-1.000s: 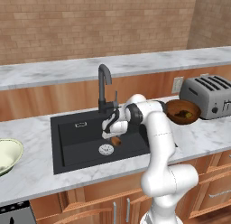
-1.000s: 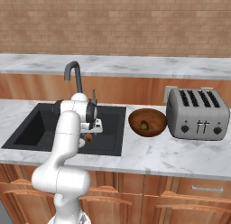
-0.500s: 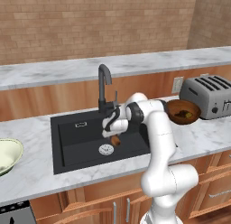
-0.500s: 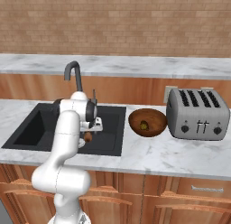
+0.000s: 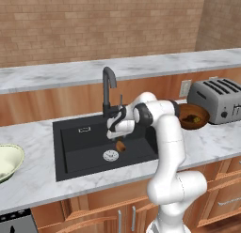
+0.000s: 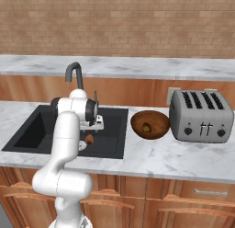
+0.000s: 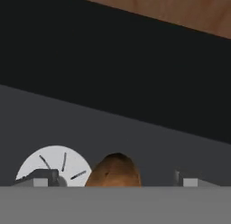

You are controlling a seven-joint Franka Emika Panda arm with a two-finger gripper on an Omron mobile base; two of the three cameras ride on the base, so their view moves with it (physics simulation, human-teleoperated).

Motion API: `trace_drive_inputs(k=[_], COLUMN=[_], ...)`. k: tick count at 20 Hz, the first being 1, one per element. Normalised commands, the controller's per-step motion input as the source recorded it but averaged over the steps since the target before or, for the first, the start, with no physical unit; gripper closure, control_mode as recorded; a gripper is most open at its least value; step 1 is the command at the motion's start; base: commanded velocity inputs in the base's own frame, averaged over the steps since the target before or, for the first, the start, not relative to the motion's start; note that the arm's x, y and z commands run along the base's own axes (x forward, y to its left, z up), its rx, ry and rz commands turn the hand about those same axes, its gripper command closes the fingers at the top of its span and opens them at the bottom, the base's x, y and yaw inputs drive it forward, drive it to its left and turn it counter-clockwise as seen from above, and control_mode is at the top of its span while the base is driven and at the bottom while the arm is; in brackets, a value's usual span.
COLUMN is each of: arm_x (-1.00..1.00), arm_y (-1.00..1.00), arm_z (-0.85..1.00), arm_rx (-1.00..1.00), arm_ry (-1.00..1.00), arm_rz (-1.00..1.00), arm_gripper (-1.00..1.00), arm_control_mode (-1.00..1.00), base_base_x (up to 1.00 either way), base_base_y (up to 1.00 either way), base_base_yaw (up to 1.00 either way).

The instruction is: Pick the sweet potatos from the cabinet and place them in one bowl. Pick the potato from the sink and place it in the other bowl.

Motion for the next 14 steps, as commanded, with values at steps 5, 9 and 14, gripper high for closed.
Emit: trace_drive_inputs(k=[5, 9, 14], arm_x=[-0.34, -0.46, -0.25], arm_y=[-0.04, -0.07, -0.08], arm_z=[-0.07, -0.02, 0.0], arm_rx=[0.0, 0.0, 0.0], arm_ry=[0.0, 0.0, 0.0], arm_rz=[0.0, 0.0, 0.0], arm_gripper=[-1.0, -1.0, -1.0], arm_control_mode=[-1.0, -1.0, -1.0], base_base_x=[0.0, 0.0, 0.0], base_base_y=[0.0, 0.0, 0.0], base_base_yaw=[0.0, 0.0, 0.0])
